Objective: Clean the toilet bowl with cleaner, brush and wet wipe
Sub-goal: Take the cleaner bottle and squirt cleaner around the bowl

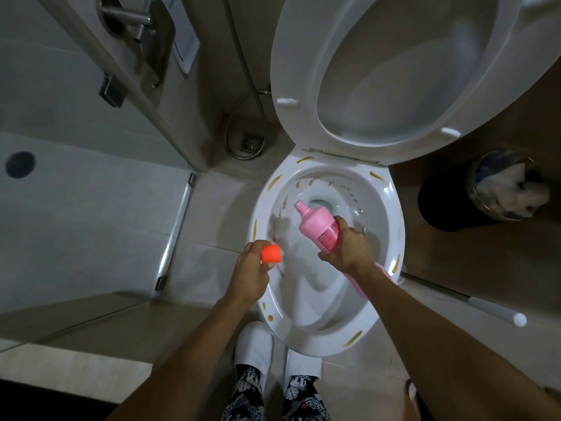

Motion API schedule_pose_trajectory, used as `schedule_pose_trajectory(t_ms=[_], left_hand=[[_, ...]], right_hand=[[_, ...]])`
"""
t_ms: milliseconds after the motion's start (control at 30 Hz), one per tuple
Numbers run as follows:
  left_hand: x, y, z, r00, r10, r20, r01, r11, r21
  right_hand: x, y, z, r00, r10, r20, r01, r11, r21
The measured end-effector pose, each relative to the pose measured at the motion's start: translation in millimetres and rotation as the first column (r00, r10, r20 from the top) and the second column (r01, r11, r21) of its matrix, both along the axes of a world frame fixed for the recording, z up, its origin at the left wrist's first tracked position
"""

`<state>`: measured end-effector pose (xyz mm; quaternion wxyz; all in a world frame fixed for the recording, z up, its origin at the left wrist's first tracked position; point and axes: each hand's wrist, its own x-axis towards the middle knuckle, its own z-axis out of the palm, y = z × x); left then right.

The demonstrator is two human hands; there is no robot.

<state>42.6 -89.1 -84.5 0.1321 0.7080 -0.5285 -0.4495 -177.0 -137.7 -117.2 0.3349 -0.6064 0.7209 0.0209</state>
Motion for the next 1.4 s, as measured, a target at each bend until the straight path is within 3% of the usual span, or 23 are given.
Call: schedule_pose_trajectory(t_ms=[600,800,1167,1400], left_hand=[[16,-7,-8,0.996,0.066,-0.054,-0.070,0.994,-0.080],[24,-9,4,0.997,0.067,-0.043,-0.071,0.993,-0.099],[15,-11,39,0.999,0.028,-0.020,-0.030,0.994,-0.102],[-9,-6,44,0.999,-0.016,-0.046,0.013,0.998,-0.063]], right_hand=[[23,-34,-2,0.991,0.030,-0.133,-0.022,0.998,0.060],[25,-3,7,0.970,0.192,-0.151,-0.172,0.976,0.136],[4,77,37,0.931,0.341,-0.129,-0.298,0.916,0.268],[-41,128,50,0.926,0.330,-0.182,-0.250,0.900,0.357]])
